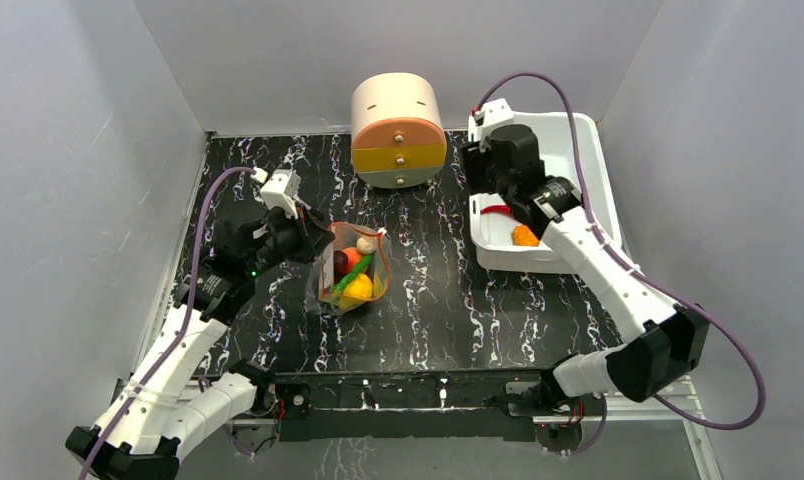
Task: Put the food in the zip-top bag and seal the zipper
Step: Pick up the fake vegetable from the bin.
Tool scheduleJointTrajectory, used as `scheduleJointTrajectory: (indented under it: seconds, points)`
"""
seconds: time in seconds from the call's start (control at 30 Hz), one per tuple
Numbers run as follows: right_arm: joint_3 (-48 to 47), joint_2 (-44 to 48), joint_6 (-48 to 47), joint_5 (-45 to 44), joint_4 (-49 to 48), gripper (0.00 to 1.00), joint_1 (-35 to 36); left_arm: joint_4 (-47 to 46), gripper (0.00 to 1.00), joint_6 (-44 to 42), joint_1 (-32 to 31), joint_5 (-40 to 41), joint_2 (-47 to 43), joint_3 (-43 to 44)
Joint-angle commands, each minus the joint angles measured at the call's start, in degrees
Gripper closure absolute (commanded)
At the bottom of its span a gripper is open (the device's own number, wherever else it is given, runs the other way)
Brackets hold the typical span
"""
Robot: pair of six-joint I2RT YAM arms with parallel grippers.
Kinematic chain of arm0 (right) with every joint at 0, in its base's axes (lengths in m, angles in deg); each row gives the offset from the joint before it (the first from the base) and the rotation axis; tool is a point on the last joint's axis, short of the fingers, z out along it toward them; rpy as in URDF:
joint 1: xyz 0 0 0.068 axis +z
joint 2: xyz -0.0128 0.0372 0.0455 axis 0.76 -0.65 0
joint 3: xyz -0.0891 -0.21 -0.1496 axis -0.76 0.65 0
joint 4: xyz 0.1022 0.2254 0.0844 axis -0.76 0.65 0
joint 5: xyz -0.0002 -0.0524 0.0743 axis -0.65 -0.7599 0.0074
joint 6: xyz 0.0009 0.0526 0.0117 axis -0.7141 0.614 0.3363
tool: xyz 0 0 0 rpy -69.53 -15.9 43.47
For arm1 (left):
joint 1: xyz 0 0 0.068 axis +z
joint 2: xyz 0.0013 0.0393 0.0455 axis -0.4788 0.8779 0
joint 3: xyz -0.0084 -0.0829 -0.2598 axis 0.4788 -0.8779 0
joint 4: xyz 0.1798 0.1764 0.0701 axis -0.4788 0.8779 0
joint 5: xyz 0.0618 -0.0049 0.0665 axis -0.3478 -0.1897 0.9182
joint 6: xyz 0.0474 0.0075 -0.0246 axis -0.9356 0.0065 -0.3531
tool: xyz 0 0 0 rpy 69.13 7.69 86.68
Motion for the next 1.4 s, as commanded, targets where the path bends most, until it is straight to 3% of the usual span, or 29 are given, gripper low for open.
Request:
scheduleJointTrajectory:
  seconds: [0.0,0.23,0.4,0.6,0.87,1.03,1.37]
  points:
    - [-0.47,-4.29,-3.57,5.23,0.59,0.44,-9.96,-1.12,1.0,-1.3,-0.23,-0.25,-1.17,1.18]
    - [-0.84,-10.44,-3.99,10.73,0.86,0.41,-18.61,-7.57,1.0,-1.68,-0.23,-0.33,-1.94,-2.18]
    - [-2.01,-15.32,-3.79,13.33,3.0,0.44,-22.22,-6.23,1.0,-0.92,-0.28,1.06,1.23,-1.92]
    - [2.99,-15.49,-7.44,15.59,-1.64,0.4,-22.7,-3.52,1.0,1.03,-0.23,0.93,3.69,-1.41]
    - [6.87,-17.89,-8.65,14.05,-6.23,0.44,-22.79,1.23,1.0,0.45,-0.19,1.34,6.37,1.77]
    - [8.02,-20.4,-17.54,18.91,-7.6,0.43,-22.88,2.02,1.0,0.47,-0.23,0.98,7.82,2.97]
    - [1.24,-29.76,-26.25,16.33,-5.9,0.38,-23.8,2.92,1.0,-1.95,-0.23,0.51,9.19,5.08]
